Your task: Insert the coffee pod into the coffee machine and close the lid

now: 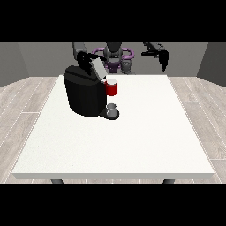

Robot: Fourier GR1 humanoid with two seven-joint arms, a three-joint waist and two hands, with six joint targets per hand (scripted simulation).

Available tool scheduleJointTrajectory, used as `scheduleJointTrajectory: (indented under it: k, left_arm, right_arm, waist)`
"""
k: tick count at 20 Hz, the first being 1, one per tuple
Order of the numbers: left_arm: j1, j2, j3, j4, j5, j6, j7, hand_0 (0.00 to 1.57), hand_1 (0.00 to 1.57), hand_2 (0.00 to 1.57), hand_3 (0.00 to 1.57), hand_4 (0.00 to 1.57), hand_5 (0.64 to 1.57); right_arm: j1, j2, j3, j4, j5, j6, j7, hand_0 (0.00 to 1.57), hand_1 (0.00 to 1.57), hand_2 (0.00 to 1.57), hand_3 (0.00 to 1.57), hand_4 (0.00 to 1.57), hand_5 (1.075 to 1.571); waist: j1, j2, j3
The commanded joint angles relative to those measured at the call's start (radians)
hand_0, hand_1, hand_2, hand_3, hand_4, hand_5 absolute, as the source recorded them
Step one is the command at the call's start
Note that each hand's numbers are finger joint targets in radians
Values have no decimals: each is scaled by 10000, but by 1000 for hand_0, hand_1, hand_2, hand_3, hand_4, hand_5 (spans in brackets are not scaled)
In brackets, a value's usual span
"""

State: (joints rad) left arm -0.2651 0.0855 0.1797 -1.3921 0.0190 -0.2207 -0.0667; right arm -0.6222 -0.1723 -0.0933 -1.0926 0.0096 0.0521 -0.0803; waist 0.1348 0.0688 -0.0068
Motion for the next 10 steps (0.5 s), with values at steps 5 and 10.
scheduleJointTrajectory:
  k: [5,10]
  left_arm:
    - [-131,336,164,-162,353,13,571,0,0,0,0,0,1571]
    - [198,267,-114,-2,-10,194,152,0,0,0,0,158,1571]
  right_arm:
    - [-297,-71,-50,710,-11,386,-132,0,0,0,0,0,1571]
    - [-586,239,213,749,269,80,75,0,0,0,0,77,1571]
  waist:
    - [80,111,69]
    - [116,10,68]
